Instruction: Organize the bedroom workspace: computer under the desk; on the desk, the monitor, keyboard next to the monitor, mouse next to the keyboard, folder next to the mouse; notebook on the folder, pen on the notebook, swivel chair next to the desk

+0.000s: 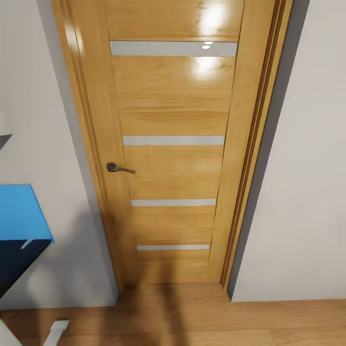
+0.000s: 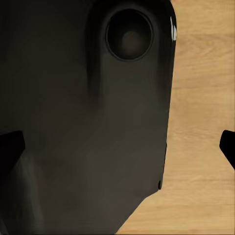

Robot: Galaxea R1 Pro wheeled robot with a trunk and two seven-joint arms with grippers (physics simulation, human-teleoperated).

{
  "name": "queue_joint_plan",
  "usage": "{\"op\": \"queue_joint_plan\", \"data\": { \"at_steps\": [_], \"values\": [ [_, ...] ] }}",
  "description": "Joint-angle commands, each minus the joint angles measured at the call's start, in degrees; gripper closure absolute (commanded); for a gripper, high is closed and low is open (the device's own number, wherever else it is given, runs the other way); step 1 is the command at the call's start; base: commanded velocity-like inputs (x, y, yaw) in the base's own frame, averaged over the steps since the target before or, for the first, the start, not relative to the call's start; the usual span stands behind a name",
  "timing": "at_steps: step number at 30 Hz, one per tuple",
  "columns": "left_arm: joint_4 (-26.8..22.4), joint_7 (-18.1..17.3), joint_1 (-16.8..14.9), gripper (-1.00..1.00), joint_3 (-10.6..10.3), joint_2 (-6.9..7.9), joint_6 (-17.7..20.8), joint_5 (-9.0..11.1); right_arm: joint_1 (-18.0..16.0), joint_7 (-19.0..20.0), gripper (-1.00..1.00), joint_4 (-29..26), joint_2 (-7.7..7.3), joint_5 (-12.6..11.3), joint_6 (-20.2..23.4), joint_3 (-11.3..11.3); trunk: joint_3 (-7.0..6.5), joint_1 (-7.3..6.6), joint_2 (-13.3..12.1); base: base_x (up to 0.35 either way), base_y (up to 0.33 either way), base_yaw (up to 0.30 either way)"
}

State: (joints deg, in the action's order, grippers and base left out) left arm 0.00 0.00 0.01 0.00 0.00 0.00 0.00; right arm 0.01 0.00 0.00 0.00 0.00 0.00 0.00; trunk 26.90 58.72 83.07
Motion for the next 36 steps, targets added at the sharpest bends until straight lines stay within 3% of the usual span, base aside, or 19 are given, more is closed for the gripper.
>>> {"op": "queue_joint_plan", "data": {
  "at_steps": [1,6,10,22,23,28,29,33,36],
  "values": [
    [0.0,0.0,0.0,-1.0,0.0,0.0,0.0,0.0,0.0,0.0,-1.0,0.0,0.0,0.0,0.0,0.0,0.03,0.0,0.0,0.0,0.0,0.0],
    [-1.2,-0.2,-0.2,-1.0,-0.3,-1.62,0.2,0.1,-0.2,-0.1,-1.0,0.2,1.52,0.0,0.0,0.1,-0.87,-1.09,-2.0,0.0,0.0,0.0],
    [-1.3,-0.2,-0.2,-1.0,-0.4,-2.81,0.1,0.2,-0.2,-0.1,-1.0,0.1,1.65,-0.2,0.0,0.1,-1.59,-1.97,-3.6,0.0,0.0,0.0],
    [-1.3,-0.2,-0.2,-1.0,-0.4,-2.88,0.1,0.1,-0.2,-0.4,-1.0,0.1,1.63,-0.1,-1.5,-0.1,-3.74,-4.61,-8.4,0.0,0.0,0.071],
    [-1.3,-0.2,-0.2,-1.0,-0.4,-2.89,0.0,0.1,-0.2,-0.4,-1.0,0.1,1.67,-0.1,-6.9,-0.2,-3.92,-4.83,-8.8,0.0,0.0,0.231],
    [-2.0,-0.2,-0.2,-1.0,-0.2,-3.01,-0.2,0.3,-0.2,-0.4,-1.0,0.3,1.81,-0.2,-16.3,-0.2,-4.85,-5.93,-10.8,0.0,0.0,0.241],
    [-3.6,-0.2,-0.2,-1.0,-0.2,-3.04,-0.2,0.4,-0.2,-0.4,-1.0,0.3,1.86,-0.2,-20.9,-0.1,-5.05,-6.15,-11.2,0.0,0.0,0.254],
    [-7.6,-0.2,-0.2,-1.0,-0.2,-3.04,-0.3,0.4,-0.2,-0.4,-1.0,0.2,1.9,-0.3,-27.7,-0.1,-5.89,-7.02,-12.8,0.0,0.0,0.258],
    [-11.4,-0.2,-0.2,-1.0,-0.2,-3.06,-0.3,0.4,-0.2,-0.4,-1.0,-0.1,2.0,-0.3,-29.9,0.0,-6.55,-7.68,-14.0,0.0,0.0,0.243]
  ]
}}
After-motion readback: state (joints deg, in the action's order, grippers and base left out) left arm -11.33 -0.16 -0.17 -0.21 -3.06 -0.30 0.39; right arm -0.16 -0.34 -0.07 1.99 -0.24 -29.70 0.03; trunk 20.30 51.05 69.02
